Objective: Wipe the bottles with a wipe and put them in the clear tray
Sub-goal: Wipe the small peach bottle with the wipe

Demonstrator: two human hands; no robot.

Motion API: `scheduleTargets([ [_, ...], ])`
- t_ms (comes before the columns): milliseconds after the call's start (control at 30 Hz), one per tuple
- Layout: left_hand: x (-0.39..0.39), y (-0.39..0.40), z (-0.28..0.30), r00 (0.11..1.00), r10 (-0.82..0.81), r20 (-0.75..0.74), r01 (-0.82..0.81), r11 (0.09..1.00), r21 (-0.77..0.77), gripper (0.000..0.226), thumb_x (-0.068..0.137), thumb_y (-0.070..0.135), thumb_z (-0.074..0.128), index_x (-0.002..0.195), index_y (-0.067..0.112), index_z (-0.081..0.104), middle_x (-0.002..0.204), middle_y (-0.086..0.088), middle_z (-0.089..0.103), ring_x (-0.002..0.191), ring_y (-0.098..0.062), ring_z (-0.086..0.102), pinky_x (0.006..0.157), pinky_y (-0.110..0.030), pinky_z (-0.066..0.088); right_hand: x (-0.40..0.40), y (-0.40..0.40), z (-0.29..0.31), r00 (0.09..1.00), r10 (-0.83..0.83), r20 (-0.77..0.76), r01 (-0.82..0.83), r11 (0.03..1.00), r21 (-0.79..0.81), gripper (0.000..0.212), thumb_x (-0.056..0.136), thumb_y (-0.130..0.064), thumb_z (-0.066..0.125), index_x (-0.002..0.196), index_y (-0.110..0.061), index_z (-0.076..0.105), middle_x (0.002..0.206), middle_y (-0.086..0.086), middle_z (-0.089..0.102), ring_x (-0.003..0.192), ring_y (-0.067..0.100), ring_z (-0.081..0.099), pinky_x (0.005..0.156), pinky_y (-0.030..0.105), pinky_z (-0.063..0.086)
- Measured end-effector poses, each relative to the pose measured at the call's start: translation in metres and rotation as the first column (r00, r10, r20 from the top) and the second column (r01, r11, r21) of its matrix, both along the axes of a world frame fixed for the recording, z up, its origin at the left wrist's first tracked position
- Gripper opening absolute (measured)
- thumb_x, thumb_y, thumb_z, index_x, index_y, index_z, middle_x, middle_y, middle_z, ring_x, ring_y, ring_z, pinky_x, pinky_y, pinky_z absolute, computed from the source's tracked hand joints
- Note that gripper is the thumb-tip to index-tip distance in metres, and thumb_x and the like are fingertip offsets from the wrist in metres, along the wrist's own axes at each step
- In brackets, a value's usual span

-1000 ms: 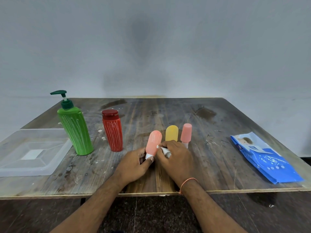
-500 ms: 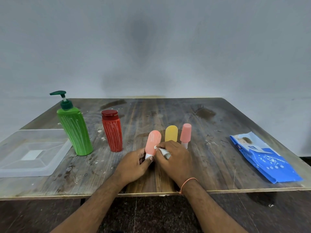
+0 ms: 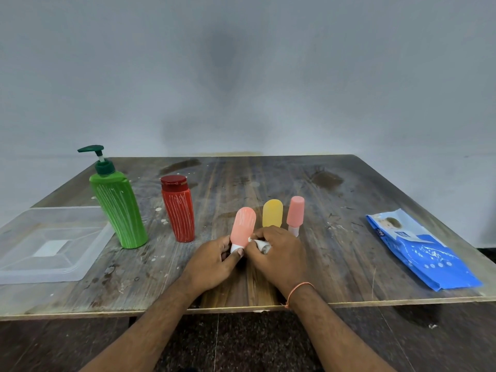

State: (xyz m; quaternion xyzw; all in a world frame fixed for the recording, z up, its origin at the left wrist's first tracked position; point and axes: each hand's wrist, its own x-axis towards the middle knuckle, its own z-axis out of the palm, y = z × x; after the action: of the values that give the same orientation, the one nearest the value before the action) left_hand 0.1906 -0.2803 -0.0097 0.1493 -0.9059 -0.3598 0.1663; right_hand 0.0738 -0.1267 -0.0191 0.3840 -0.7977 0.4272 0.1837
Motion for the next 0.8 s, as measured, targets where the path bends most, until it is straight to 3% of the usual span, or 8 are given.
scheduleTargets([
  [133,-0.0007,-0.0017,-0.0019,1.0,-0.001,0.003,0.001,1.0,0.013,0.03,0.102,0.043,0.06,0.127,0.029,0.067,0.109,0.019,0.076,0.1,0.0,0.07,0.089,-0.04,0.06,-0.0031,-0.0009,-0.001,1.0,-0.012,-0.008,0.012,1.0,-0.025,0.014,0.093,-0.037,0.072,0.102,-0.029,0.079,0.1,-0.016,0.077,0.09,0.005,0.067,0.077,0.027,0.057],
  [333,-0.0008,-0.0005,-0.0005,0.999,-0.012,-0.034,0.012,1.0,0.015,0.03,0.104,0.033,0.062,0.133,0.025,0.066,0.113,0.02,0.075,0.102,0.005,0.069,0.089,-0.03,0.059,0.0005,0.0023,0.0009,0.994,0.107,0.037,-0.106,0.994,-0.036,0.013,0.086,-0.04,0.076,0.093,-0.029,0.079,0.092,-0.017,0.076,0.087,0.003,0.068,0.074,0.024,0.056],
  [500,-0.0004,-0.0008,-0.0012,0.999,-0.015,-0.028,0.016,1.0,0.003,0.032,0.104,0.037,0.061,0.134,0.028,0.065,0.115,0.02,0.075,0.104,0.004,0.069,0.092,-0.034,0.059,-0.0028,-0.0017,-0.0016,0.999,0.035,0.015,-0.034,0.999,-0.036,0.012,0.091,-0.036,0.075,0.096,-0.026,0.079,0.094,-0.015,0.076,0.085,0.006,0.066,0.074,0.032,0.057],
  [667,0.0005,0.0002,-0.0004,1.0,-0.01,-0.03,0.01,1.0,0.015,0.028,0.103,0.036,0.06,0.129,0.028,0.067,0.11,0.02,0.076,0.1,0.003,0.07,0.09,-0.039,0.06,0.0022,0.0038,0.0021,0.988,0.152,-0.008,-0.152,0.987,-0.053,0.015,0.088,-0.038,0.077,0.097,-0.028,0.081,0.096,-0.016,0.077,0.091,0.003,0.069,0.079,0.025,0.057],
  [800,0.0007,0.0003,-0.0007,1.0,-0.004,-0.021,0.004,1.0,0.012,0.029,0.101,0.042,0.06,0.126,0.03,0.068,0.107,0.018,0.077,0.097,0.0,0.071,0.088,-0.042,0.06,0.0022,0.0021,0.0011,0.995,0.094,-0.018,-0.095,0.995,-0.017,0.014,0.086,-0.041,0.076,0.092,-0.029,0.078,0.091,-0.016,0.074,0.085,0.005,0.066,0.072,0.027,0.056],
])
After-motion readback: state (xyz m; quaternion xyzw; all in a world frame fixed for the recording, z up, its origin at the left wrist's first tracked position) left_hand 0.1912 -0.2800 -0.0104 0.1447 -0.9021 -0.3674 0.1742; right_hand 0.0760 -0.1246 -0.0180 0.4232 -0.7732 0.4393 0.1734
